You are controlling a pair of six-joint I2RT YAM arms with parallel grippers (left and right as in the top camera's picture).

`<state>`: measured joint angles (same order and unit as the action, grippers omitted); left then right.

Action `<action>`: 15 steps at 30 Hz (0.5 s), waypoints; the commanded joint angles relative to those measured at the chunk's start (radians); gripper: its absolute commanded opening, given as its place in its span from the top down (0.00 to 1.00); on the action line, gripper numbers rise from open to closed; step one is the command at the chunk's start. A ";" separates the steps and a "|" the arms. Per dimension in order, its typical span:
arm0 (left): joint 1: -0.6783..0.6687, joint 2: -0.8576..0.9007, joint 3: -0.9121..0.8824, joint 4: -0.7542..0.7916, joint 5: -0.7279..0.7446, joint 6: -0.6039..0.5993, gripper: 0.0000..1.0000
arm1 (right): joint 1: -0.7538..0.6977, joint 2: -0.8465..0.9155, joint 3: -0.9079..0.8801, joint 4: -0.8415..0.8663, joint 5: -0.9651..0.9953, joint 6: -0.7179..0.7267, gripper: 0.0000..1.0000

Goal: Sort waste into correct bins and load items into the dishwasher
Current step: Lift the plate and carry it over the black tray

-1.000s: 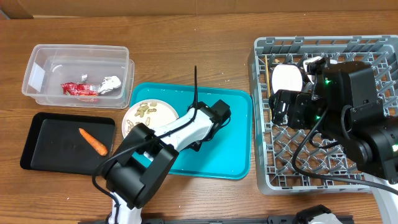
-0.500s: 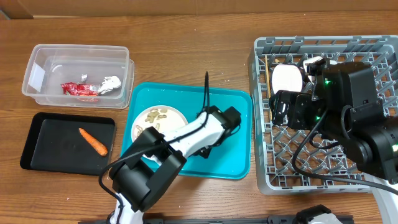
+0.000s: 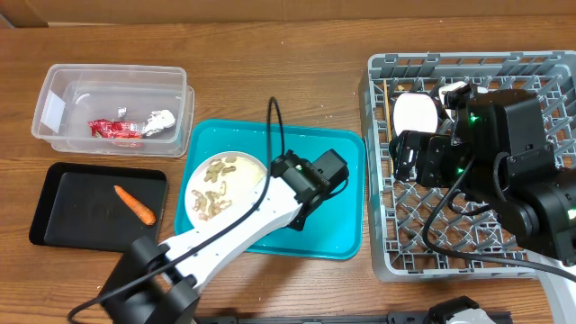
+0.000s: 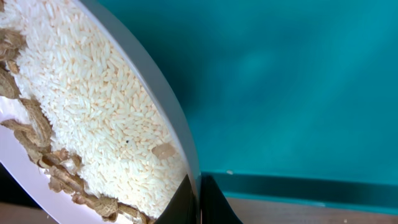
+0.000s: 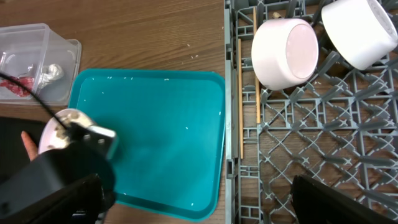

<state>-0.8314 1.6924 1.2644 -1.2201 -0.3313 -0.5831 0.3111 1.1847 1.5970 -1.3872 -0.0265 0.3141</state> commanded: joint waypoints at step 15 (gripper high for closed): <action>0.025 -0.074 0.015 -0.231 -0.049 -0.256 0.96 | 0.002 -0.001 0.008 0.005 -0.001 0.000 0.00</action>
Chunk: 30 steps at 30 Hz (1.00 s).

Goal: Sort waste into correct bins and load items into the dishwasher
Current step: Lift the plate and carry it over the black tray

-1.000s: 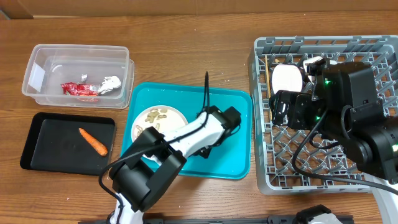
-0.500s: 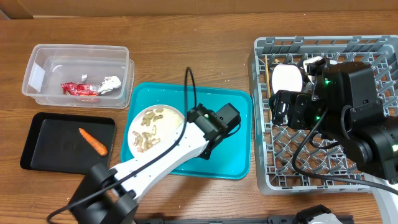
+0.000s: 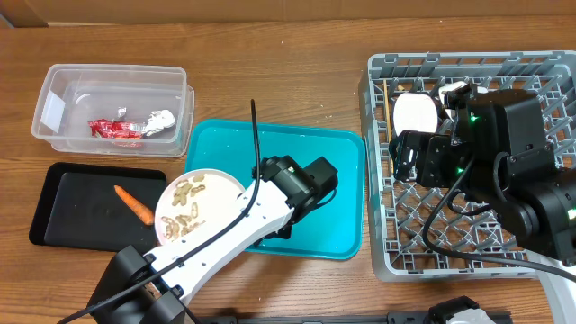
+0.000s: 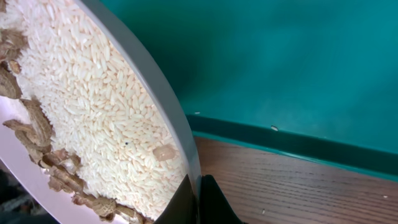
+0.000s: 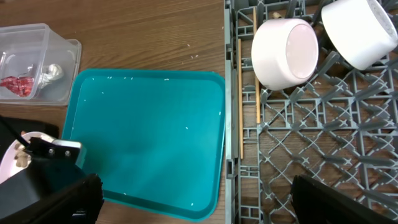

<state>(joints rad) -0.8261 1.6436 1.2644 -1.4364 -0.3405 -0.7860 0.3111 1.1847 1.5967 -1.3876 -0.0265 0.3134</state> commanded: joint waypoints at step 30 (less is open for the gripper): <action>0.492 -0.209 -0.068 0.086 -0.010 0.149 0.95 | 0.002 -0.002 0.008 -0.014 -0.002 0.001 0.00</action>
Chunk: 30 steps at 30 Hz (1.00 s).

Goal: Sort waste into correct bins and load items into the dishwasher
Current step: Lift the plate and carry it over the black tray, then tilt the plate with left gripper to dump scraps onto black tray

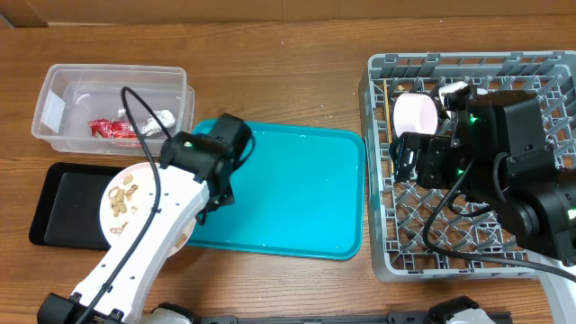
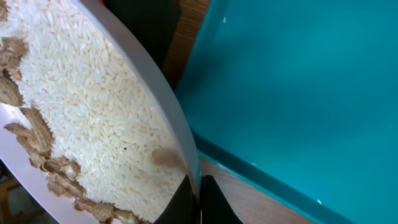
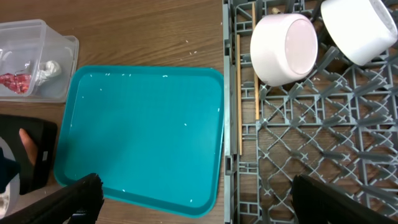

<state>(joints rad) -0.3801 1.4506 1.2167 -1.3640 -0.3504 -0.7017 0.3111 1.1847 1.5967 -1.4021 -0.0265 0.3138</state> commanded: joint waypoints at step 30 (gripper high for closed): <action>0.499 -0.015 -0.110 0.497 0.034 0.309 0.96 | 0.002 -0.002 0.008 0.001 -0.002 0.001 0.00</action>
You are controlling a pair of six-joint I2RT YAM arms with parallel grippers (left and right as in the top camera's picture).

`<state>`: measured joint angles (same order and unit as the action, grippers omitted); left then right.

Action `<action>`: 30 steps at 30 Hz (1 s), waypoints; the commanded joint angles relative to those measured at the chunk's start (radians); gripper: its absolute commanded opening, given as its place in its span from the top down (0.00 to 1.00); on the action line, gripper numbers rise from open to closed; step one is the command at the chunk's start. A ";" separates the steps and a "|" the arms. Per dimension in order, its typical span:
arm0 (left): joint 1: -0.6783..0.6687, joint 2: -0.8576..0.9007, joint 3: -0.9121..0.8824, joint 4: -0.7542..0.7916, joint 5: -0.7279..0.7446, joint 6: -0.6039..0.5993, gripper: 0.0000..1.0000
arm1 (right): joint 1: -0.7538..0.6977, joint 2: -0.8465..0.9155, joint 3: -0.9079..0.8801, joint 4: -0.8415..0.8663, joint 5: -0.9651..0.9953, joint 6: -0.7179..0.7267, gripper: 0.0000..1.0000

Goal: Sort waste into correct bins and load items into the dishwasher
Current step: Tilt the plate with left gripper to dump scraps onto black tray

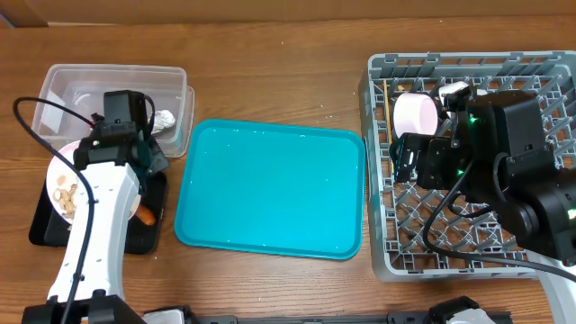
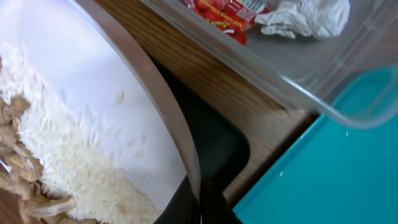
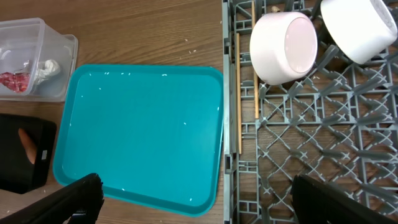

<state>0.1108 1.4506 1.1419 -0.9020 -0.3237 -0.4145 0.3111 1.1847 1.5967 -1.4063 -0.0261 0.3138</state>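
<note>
My left gripper [image 2: 199, 208] is shut on the rim of a white plate [image 2: 124, 81], which is tilted. Rice and brown food scraps [image 2: 56, 168] lie heaped at its lower side and the upper part is bare. Overhead, the plate [image 1: 65, 184] hangs over the black tray [image 1: 45, 232], where a carrot [image 1: 144, 214] lies. The clear bin [image 1: 175, 81] holds a red wrapper [image 2: 217, 9] and crumpled white paper [image 2: 305, 15]. Above the grey dish rack [image 1: 378, 180], my right gripper [image 3: 199, 205] is open and holds nothing.
The teal tray [image 1: 270, 189] sits bare between the bins and the rack. In the rack are a pink bowl [image 3: 283, 46], a white bowl [image 3: 357, 31] and chopsticks [image 3: 239, 93]. The clear bin stands just behind the black tray.
My left gripper has carried the plate further left, from the teal tray's left edge to over the black tray beside the clear bin. The rice has slid to the plate's lower side. The right arm has not moved.
The plate sat on the teal tray's left side with my left gripper shut on its rim. Then it hung over the tray's front left edge, then past the tray over the black tray's right end. Now it is tilted over the black tray.
</note>
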 commanded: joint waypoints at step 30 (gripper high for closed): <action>0.011 -0.015 -0.107 0.306 -0.001 -0.119 0.96 | 0.002 -0.002 0.008 -0.018 -0.003 0.001 0.00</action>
<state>0.1150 1.4506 1.0336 -0.6044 -0.3058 -0.4892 0.3111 1.1847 1.5970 -1.4261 -0.0265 0.3138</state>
